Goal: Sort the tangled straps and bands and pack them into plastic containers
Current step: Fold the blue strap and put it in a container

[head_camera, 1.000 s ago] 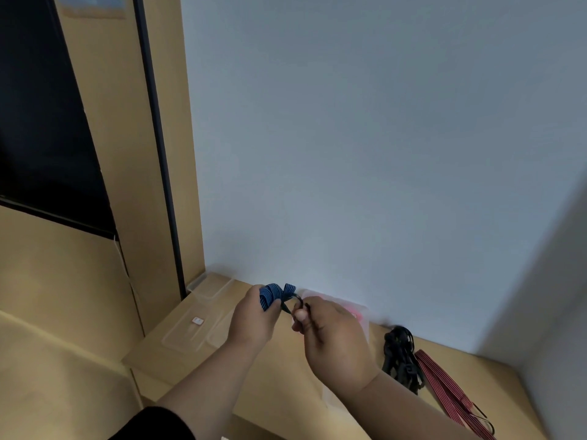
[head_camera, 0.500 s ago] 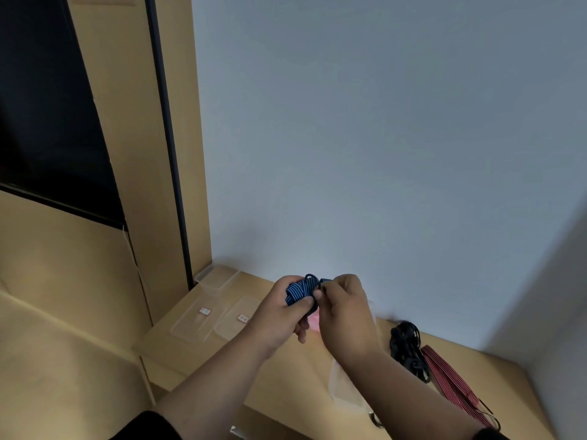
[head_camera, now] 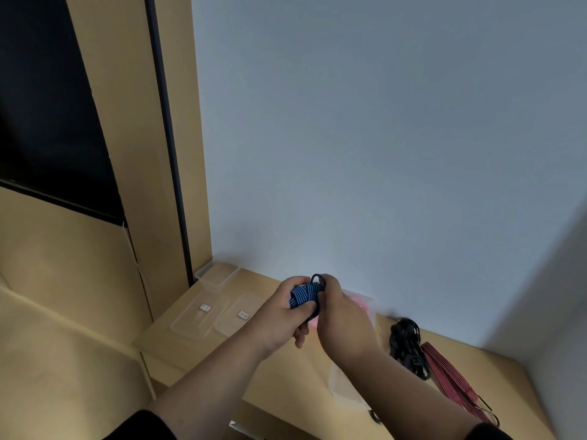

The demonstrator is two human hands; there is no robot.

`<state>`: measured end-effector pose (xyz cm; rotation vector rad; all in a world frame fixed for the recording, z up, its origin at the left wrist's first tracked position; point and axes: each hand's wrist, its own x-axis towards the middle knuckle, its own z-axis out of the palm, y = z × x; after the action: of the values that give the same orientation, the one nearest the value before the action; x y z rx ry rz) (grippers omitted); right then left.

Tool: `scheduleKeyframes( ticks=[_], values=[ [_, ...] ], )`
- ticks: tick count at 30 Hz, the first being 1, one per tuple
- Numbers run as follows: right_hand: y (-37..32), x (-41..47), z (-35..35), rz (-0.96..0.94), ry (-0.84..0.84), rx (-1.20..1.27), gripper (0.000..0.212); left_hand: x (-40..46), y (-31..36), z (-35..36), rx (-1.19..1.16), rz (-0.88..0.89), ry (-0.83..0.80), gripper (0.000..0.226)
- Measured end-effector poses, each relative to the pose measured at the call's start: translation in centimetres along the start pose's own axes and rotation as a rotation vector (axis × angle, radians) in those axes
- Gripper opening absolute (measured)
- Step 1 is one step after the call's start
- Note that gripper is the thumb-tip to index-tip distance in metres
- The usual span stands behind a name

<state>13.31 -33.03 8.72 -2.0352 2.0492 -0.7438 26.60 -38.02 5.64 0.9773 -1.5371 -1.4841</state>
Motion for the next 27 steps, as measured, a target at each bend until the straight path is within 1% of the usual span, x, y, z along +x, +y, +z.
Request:
scheduleKeyframes(
  ticks=[2, 3, 5, 8, 10, 11, 13, 14, 17, 20, 21, 23, 25, 27],
  values=[
    [0.0, 0.0, -0.1, 0.008, -0.05, -0.068, 0.069, -0.2, -0.2, 0.1, 0.028, -0.003, -0.001, 0.037],
    [0.0, 0.0, -0.1, 0.015, -0.066, -0.072, 0.075, -0.3, -0.3, 0.0, 0.046, -0.002, 0.001, 0.036],
    [0.2, -0.1, 0.1, 0.015, -0.088, -0.07, 0.079, -0.5, -0.4, -0.2, 0.086, -0.002, -0.001, 0.036],
    [-0.2, -0.4, 0.2, 0.019, -0.081, -0.072, 0.068, -0.7, 0.0, -0.2, 0.14, -0.026, -0.046, 0.037],
    [-0.2, -0.5, 0.2, 0.003, -0.024, -0.071, 0.055, -0.9, 0.4, -0.1, 0.155, -0.044, -0.068, 0.039],
    [-0.1, -0.5, 0.3, -0.006, -0.002, -0.064, 0.047, -1.0, 0.6, 0.0, 0.197, -0.041, -0.075, 0.04],
    [0.0, -0.5, 0.2, 0.0, -0.009, -0.043, 0.033, -1.4, 0.9, -0.1, 0.305, -0.028, -0.102, 0.042],
    [-0.1, -0.5, 0.2, 0.007, -0.022, -0.023, 0.032, -1.5, 1.1, -0.1, 0.341, -0.022, -0.114, 0.044],
    [-0.2, -0.6, 0.3, 0.011, -0.013, 0.035, 0.04, -1.8, 1.7, 0.3, 0.404, -0.002, -0.115, 0.055],
    [-0.3, -0.4, 0.4, 0.003, 0.035, -0.005, 0.036, -1.8, 1.7, 0.6, 0.514, 0.029, -0.101, 0.073],
    [-0.4, -0.4, 0.4, -0.012, 0.027, -0.024, 0.035, -1.9, 1.4, 0.6, 0.513, 0.03, -0.09, 0.078],
    [-0.7, -0.5, 0.1, -0.046, -0.029, -0.028, 0.038, -2.0, 0.9, 0.6, 0.425, 0.01, -0.058, 0.081],
    [-0.7, -0.4, 0.0, -0.076, -0.103, -0.012, 0.045, -2.1, 0.4, 0.6, 0.267, -0.021, -0.016, 0.076],
    [-0.5, -0.2, -0.4, -0.081, -0.159, -0.025, 0.048, -2.2, 0.2, 0.8, 0.115, -0.043, 0.017, 0.069]
  ],
)
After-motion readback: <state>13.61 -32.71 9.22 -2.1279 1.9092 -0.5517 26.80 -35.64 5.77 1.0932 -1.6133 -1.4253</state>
